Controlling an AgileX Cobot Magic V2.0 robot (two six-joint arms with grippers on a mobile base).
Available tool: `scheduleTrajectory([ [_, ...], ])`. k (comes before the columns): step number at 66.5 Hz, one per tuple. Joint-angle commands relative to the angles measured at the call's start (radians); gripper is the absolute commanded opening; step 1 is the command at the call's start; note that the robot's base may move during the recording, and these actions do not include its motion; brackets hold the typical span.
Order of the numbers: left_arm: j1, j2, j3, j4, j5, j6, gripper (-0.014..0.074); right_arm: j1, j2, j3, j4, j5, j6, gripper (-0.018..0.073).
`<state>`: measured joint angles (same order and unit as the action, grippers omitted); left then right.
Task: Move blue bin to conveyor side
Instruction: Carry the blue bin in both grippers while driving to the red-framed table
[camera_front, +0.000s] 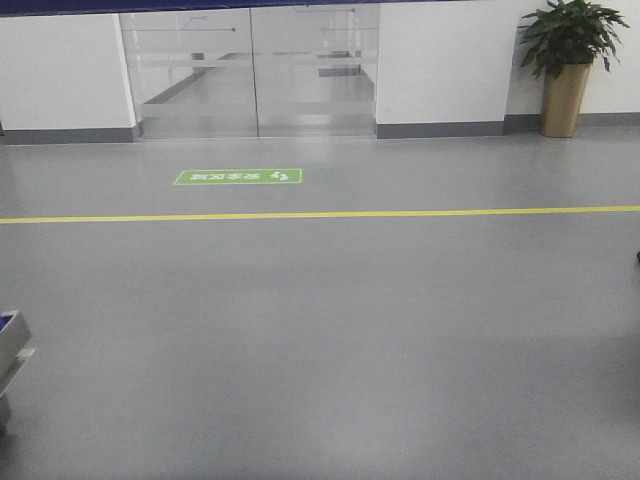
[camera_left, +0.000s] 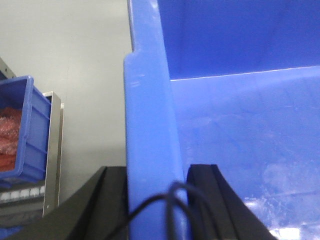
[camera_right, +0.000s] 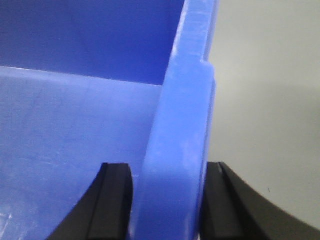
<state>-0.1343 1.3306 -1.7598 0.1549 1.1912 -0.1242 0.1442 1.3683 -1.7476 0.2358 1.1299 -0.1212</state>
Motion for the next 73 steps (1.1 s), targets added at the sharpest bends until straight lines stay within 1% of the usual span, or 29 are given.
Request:
scheduleTrajectory([
  [1, 0.001, -0.022, -0.015, 0.012, -0.084, 0.009, -0.0020, -0.002, -0.022, -0.017, 0.003, -0.105, -0.020, -0.0078],
  [73, 0.001, -0.020, -0.015, 0.013, -0.084, 0.009, -0.0020, -0.002, -0.014, -0.017, 0.003, -0.110, -0.020, -0.0078],
])
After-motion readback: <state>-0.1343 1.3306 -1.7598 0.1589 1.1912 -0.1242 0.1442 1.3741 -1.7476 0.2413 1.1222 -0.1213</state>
